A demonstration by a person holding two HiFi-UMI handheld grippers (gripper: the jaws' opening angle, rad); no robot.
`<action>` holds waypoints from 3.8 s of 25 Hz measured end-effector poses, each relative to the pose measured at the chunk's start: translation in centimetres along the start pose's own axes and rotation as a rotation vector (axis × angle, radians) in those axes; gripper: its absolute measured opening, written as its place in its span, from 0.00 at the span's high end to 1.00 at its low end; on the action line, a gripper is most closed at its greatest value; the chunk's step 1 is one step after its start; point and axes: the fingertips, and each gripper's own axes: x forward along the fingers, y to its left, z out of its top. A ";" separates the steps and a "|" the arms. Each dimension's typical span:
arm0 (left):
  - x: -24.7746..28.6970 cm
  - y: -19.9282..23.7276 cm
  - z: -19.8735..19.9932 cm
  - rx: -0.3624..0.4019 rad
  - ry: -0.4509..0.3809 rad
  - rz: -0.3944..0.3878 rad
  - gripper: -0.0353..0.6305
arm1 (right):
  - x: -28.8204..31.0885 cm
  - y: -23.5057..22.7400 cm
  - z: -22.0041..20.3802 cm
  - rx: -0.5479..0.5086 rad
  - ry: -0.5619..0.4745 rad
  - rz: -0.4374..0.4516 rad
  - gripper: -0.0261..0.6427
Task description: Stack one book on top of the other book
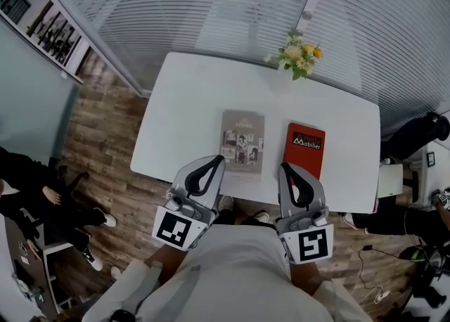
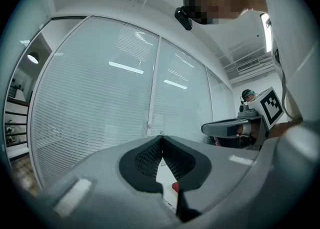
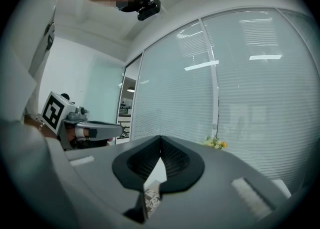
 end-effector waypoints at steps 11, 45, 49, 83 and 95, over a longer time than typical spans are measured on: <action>0.1 0.1 -3.3 -0.020 0.041 -0.009 0.95 | 0.1 -0.5 -4.1 0.036 0.053 0.008 0.93; 0.1 3.8 -24.2 -0.180 0.412 0.016 0.83 | 3.0 -0.3 -24.7 0.157 0.412 0.031 0.83; 0.1 3.9 -26.1 -0.206 0.448 0.016 0.80 | 3.2 -0.2 -27.1 0.173 0.447 0.044 0.82; -0.7 5.5 -36.6 -0.523 0.646 0.099 0.60 | 3.8 1.3 -38.5 0.477 0.653 0.042 0.63; -0.3 5.0 -36.8 -0.522 0.669 0.076 0.62 | 4.1 2.0 -38.8 0.596 0.634 0.073 0.66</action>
